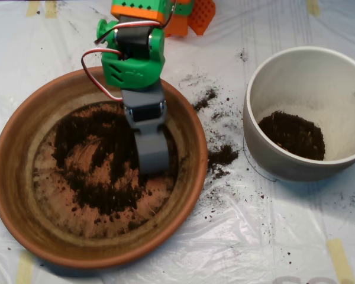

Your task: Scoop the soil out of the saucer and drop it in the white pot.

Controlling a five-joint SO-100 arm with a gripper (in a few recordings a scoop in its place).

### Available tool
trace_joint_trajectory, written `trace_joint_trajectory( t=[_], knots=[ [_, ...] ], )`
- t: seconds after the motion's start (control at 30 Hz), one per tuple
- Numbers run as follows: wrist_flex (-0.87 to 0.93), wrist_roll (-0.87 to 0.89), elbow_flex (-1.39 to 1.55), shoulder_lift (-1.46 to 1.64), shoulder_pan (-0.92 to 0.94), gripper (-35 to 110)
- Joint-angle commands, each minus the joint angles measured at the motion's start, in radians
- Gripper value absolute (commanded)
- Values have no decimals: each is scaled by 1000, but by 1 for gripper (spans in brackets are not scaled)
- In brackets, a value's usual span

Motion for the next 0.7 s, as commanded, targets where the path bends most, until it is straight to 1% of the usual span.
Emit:
trace_joint_trajectory(
  t=[0.0,0.13,0.23,0.47,0.53,0.6,0.67],
  knots=[
    [32,-2,12,32,0,33],
    [46,-2,0,14,-5,33],
    [95,-12,-38,-29,-11,32],
    [129,40,-64,-69,15,29],
    [127,49,-75,-69,25,25],
    [121,58,-78,-60,35,15],
    [109,60,-72,-43,43,11]
  ],
)
